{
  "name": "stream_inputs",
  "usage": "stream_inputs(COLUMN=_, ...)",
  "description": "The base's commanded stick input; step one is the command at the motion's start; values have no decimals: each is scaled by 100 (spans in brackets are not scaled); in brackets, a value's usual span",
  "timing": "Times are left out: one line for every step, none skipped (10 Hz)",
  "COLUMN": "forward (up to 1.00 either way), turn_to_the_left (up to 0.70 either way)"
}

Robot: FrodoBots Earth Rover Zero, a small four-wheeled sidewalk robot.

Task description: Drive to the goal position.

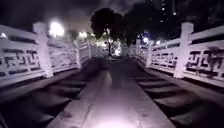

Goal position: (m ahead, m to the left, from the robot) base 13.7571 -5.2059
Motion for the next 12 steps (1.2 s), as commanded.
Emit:
stream_inputs(forward=45, turn_to_the_left=0)
stream_inputs(forward=45, turn_to_the_left=0)
stream_inputs(forward=45, turn_to_the_left=0)
stream_inputs(forward=45, turn_to_the_left=0)
stream_inputs(forward=45, turn_to_the_left=0)
stream_inputs(forward=45, turn_to_the_left=0)
stream_inputs(forward=45, turn_to_the_left=0)
stream_inputs(forward=45, turn_to_the_left=0)
stream_inputs(forward=45, turn_to_the_left=0)
stream_inputs(forward=45, turn_to_the_left=0)
stream_inputs(forward=45, turn_to_the_left=0)
stream_inputs(forward=45, turn_to_the_left=0)
